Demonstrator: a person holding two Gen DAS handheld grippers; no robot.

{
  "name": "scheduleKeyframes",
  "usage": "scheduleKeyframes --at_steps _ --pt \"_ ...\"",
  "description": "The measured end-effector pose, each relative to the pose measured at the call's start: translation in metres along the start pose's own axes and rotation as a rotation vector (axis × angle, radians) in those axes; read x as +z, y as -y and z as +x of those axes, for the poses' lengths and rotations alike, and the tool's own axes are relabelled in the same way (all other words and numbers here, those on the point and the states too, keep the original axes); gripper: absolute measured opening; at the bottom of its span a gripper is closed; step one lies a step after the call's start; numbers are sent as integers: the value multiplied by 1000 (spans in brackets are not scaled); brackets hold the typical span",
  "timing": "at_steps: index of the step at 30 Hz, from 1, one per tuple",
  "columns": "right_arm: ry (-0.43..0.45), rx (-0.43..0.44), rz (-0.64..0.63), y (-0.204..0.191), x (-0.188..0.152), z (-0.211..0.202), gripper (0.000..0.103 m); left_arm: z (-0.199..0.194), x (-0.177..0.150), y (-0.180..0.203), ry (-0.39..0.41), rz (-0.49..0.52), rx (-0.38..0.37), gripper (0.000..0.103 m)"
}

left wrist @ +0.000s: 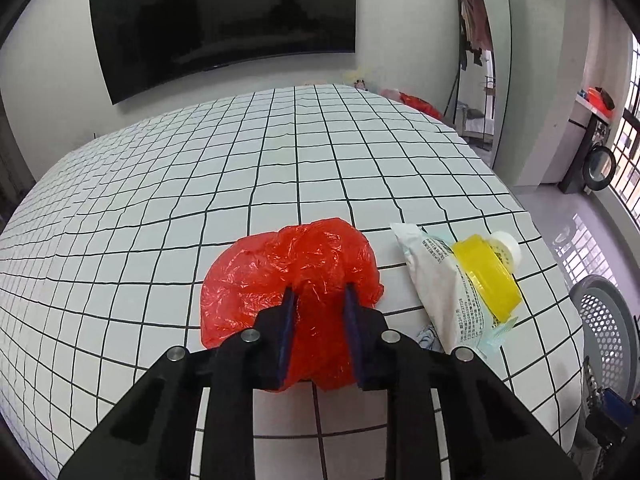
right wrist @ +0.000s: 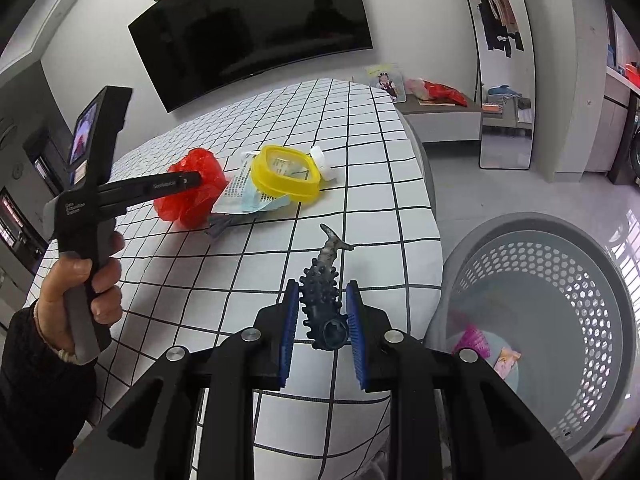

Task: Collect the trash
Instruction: 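Carry the bag and toy over the grey basket and open both grippers to drop them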

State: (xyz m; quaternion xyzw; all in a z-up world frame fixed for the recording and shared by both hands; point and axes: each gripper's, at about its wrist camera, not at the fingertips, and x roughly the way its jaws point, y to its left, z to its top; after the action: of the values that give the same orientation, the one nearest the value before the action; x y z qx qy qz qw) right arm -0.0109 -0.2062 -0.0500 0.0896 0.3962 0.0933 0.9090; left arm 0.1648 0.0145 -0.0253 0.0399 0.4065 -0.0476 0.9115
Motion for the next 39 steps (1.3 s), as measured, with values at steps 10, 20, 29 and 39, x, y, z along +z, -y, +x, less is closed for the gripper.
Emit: scheduleKeyframes --at_steps 10,20,29,39 --pt "19 -20 37 18 -6 -11 24 -73 -32 15 109 33 -30 23" --pt "56 -104 132 70 -30 -45 24 -108 -54 111 115 164 -260 23" --pt "79 -221 267 143 -57 -78 24 -98 -68 213 38 299 -395 23" --pt "29 -236 341 196 -76 -73 24 -62 -89 277 -95 376 -412 23"
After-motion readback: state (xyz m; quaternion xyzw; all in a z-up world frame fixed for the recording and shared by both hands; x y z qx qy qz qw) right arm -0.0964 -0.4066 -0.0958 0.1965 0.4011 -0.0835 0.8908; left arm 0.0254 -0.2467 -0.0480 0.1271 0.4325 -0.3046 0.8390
